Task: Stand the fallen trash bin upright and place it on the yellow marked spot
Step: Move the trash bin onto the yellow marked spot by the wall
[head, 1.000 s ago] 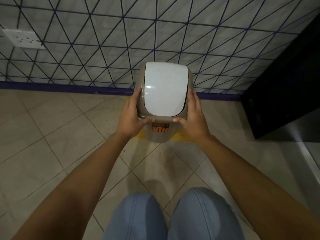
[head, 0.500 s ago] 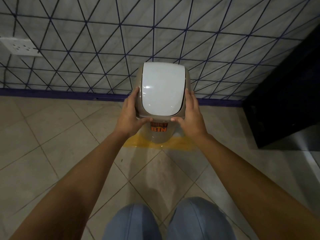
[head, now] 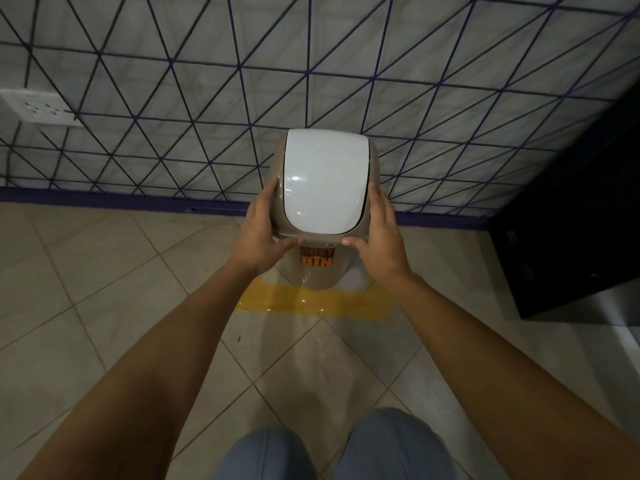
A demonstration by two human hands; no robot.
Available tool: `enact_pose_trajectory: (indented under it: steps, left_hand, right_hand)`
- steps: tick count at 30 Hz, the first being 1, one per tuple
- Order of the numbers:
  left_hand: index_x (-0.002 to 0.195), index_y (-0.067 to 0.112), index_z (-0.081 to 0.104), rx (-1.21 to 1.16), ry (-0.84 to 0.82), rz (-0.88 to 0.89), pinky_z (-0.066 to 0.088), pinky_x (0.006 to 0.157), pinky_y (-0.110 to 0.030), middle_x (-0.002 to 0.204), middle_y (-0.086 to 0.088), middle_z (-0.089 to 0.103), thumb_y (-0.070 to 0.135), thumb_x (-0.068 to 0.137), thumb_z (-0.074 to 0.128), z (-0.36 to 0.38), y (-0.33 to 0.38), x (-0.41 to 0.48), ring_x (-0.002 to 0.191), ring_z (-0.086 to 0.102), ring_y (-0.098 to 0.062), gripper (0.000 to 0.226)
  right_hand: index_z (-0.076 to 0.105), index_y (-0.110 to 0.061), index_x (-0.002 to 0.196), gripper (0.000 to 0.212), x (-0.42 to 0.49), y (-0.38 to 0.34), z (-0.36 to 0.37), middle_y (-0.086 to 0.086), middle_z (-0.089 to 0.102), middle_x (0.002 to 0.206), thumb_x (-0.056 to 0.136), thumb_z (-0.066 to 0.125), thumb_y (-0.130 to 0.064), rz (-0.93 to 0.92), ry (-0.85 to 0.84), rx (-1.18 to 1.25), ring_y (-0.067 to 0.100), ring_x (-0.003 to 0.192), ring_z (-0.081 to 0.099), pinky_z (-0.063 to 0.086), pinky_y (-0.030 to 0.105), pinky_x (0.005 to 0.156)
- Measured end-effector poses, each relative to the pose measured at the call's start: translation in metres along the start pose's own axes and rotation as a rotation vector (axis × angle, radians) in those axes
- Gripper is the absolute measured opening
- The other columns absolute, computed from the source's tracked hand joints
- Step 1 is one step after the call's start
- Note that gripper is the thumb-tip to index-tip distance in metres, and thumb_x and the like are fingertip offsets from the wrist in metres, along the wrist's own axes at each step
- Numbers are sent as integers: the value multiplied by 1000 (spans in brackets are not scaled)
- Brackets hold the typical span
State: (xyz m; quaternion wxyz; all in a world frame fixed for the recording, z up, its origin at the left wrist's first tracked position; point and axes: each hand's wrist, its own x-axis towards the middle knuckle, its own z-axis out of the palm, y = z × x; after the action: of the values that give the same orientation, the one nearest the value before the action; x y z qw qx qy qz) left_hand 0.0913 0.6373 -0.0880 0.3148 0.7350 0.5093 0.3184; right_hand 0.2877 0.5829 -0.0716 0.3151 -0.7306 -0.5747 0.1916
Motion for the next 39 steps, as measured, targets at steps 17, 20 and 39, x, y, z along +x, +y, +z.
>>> enact_pose_trajectory:
  steps: [17,20,39]
  left_hand:
    - [147,26,15,78,-46,12,40,105,-51,151,-5,30,23,62,84,-9,-11,35,136,33,-26,109]
    - [147,25,16,62,-44,10,41,104,-51,151,-5,30,21,62,84,-11,-9,36,136,34,-26,109]
    - [143,18,30,-201,-102,-258,46,93,-31,139,-6,48,14,67,80,-7,-12,35,125,48,-23,91]
  right_hand:
    - [11,-25,150,107,32,4,-2,5,13,160,69,79,-9,25,-20,83,23,147,14,26,47,116]
    - [13,-25,150,107,33,4,-2,4,14,160,68,80,-8,24,-15,101,23,147,14,27,50,116]
    - [15,-20,150,96,28,11,-5,3,29,155,76,72,-1,156,-63,238,20,143,26,29,45,116]
